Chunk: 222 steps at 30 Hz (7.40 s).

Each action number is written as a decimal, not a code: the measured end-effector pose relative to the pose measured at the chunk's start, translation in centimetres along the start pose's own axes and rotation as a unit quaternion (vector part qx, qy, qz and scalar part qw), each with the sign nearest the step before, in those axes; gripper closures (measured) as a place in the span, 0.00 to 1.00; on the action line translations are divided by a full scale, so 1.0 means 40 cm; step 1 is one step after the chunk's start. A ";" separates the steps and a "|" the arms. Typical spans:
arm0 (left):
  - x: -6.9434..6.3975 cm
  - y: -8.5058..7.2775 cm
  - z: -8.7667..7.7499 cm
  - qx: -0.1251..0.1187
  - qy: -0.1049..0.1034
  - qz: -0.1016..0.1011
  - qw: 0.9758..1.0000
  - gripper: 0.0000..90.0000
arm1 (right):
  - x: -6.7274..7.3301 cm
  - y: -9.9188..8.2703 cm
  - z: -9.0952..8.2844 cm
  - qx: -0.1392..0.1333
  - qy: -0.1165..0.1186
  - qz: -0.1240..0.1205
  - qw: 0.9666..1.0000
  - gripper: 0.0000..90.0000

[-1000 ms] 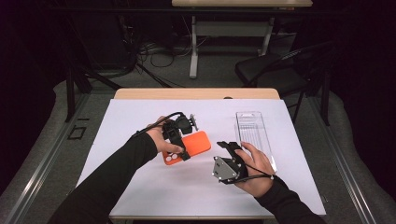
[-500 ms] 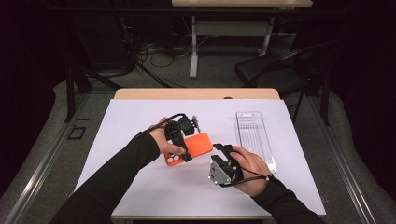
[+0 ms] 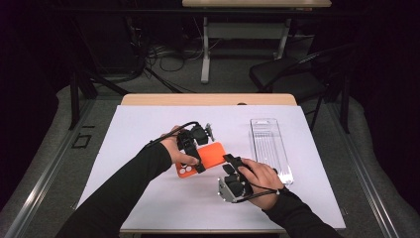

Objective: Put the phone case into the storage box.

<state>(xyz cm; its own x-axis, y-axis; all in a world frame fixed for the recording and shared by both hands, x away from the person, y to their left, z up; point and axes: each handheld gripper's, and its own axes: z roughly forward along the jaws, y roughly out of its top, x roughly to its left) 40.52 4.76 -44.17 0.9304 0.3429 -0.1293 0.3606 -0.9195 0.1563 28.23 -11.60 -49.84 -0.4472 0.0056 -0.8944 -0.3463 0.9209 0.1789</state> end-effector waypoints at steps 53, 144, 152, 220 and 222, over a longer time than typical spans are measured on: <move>0.022 0.003 0.024 0.013 -0.056 -0.040 0.998 0.18 | 0.041 0.010 0.030 0.047 -0.045 -0.118 0.991 0.83; 0.028 -0.009 0.011 -0.033 -0.079 -0.052 0.995 0.15 | 0.052 0.008 0.023 0.058 -0.067 -0.089 0.992 0.90; 0.035 -0.023 -0.007 -0.042 -0.073 -0.057 0.995 0.15 | 0.060 0.005 0.028 0.060 -0.056 -0.084 0.993 0.90; 0.111 -0.192 -0.084 -0.175 0.017 -0.141 0.974 0.93 | 0.008 -0.075 -0.029 -0.013 0.033 0.229 0.973 0.90; 0.108 -0.195 -0.084 -0.182 0.020 -0.140 0.973 0.97 | 0.006 -0.078 -0.032 -0.010 0.036 0.247 0.968 0.90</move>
<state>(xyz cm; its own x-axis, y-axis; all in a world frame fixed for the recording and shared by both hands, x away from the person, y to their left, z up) 41.93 14.05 -42.66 0.7920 0.5839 -0.1785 0.5921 -0.6630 0.4582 28.14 -14.95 -50.11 -0.6180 0.4159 -0.6672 -0.0915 0.8049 0.5864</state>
